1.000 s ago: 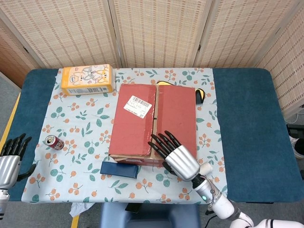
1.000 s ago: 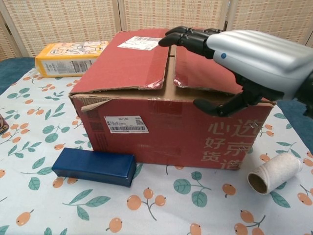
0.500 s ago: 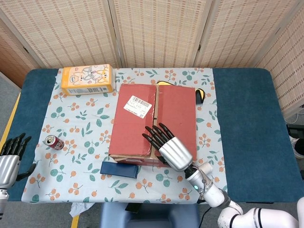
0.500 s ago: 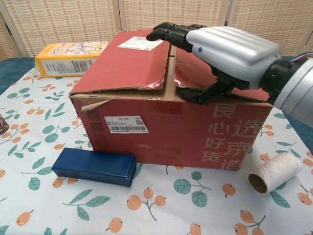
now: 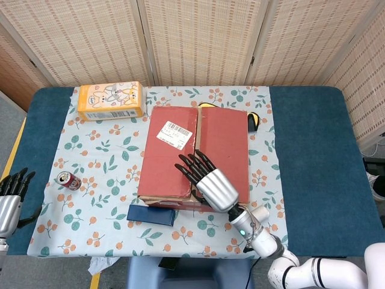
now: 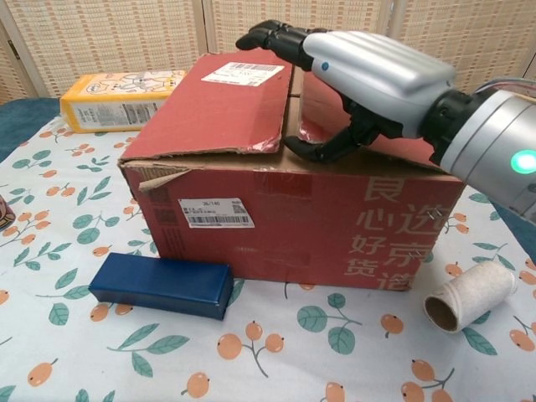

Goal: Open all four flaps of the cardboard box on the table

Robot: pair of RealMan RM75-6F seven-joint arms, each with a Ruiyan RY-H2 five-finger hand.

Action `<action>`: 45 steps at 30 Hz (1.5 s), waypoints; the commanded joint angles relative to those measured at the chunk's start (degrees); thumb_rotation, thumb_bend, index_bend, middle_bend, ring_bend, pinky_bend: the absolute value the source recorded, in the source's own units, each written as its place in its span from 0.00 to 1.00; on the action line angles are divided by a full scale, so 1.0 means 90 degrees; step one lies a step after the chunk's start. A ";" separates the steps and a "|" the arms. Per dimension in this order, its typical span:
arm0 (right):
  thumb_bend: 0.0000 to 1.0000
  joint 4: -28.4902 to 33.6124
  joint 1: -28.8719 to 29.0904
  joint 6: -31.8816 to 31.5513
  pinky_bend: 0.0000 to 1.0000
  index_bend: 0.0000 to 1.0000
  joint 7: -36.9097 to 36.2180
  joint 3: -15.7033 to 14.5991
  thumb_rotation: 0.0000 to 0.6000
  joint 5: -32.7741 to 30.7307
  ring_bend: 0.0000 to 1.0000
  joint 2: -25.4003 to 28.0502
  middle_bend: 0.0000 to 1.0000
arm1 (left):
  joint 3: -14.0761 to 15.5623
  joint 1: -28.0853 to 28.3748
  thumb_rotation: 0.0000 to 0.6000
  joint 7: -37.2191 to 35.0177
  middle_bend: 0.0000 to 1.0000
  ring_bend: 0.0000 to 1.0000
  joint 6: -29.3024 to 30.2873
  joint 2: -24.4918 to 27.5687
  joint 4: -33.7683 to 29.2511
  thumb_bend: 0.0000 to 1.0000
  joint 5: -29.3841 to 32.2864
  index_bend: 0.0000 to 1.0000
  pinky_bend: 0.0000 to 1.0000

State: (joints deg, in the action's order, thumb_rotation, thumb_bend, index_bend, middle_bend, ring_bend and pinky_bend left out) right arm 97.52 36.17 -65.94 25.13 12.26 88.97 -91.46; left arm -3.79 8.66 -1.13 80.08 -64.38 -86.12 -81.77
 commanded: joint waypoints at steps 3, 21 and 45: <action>0.45 0.0161 -0.0084 -0.0257 0.00 0.00 0.0123 0.0009 1.00 0.0048 0.00 0.0157 0.00 | -0.0004 0.0000 1.00 0.0079 0.00 0.00 0.0007 -0.0018 -0.0016 0.38 0.0016 0.00 0.00; 0.45 0.1233 -0.1726 -0.2745 0.00 0.00 0.0017 -0.0692 1.00 0.1278 0.00 0.1800 0.00 | -0.0017 0.0031 1.00 0.0397 0.00 0.00 0.0006 -0.0101 0.0025 0.38 0.0041 0.00 0.00; 0.45 -0.1457 -0.3899 -0.4481 0.00 0.00 -0.3474 -0.1299 1.00 0.0508 0.00 0.2099 0.00 | 0.0362 0.0665 1.00 0.0908 0.01 0.03 -0.0251 0.0014 -0.0979 0.47 -0.1477 0.02 0.10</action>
State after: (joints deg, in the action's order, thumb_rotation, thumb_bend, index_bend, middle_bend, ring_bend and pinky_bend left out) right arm 85.10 1.13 -107.31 -5.03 0.03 94.45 -72.46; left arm -0.71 12.36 5.39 80.17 -65.80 -90.89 -93.20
